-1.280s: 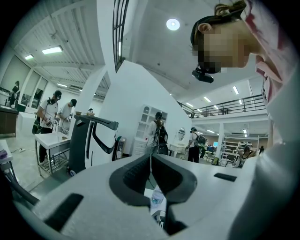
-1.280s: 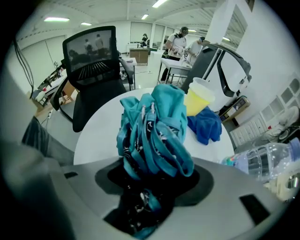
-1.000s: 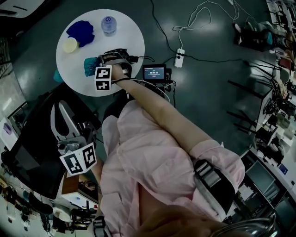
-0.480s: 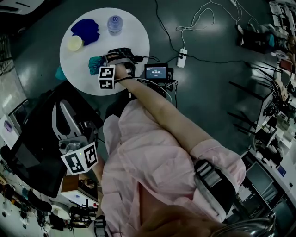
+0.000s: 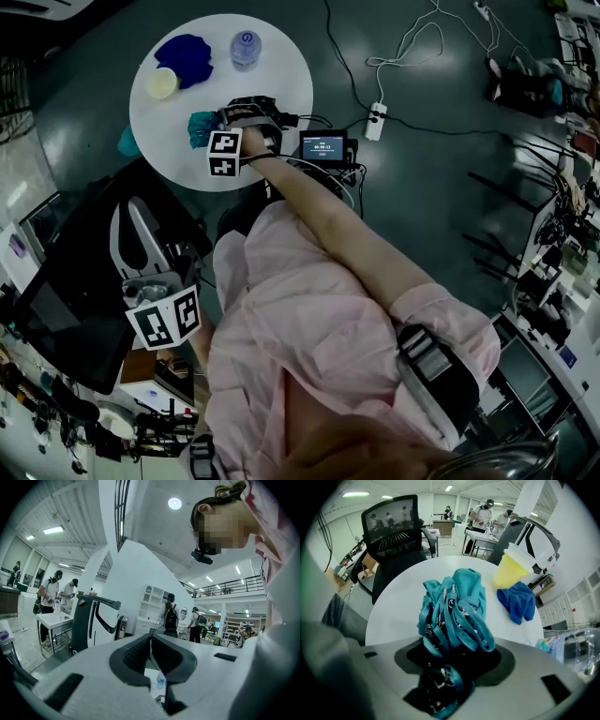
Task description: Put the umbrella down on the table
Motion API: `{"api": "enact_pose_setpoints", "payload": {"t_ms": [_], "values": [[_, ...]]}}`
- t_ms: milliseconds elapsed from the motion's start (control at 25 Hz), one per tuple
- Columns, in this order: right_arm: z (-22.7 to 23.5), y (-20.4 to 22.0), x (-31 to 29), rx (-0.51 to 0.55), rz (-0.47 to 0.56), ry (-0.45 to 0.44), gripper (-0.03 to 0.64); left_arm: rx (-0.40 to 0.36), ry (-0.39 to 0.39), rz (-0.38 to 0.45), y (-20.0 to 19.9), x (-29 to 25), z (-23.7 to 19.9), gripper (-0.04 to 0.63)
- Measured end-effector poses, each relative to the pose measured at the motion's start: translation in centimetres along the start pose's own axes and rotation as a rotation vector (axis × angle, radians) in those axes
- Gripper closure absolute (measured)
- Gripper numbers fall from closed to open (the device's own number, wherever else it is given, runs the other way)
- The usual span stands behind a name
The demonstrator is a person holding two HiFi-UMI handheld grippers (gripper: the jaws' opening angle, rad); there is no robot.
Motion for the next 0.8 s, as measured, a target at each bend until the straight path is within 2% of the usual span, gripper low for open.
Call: {"api": "enact_pose_setpoints", "payload": {"t_ms": [320,560,800], "values": [[-0.5,0.1,0.1,0.001,0.017,-0.012,0.370,0.010,-0.013,0.006,-0.2,0.1,0.1,0.572],[0.0,-0.1,0.1,-0.004,0.026,-0.004,0.368,0.006,0.021,0.006,-0.3,0.5,1.1,0.572],[-0.2,-0.3,0.0,0.005,0.045,-0.010,0.368,0.033,-0.006,0.004,0.1,0.9,1.4,0.572]]}}
Point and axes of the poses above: the fingertips, and each gripper's own axes: x backward along the fingers, z to its right, y out of its underside, the point moved 1 cm from there along x, backward along the fingers, and after that the axes turned 10 degrees about z, right-handed, at the moved point
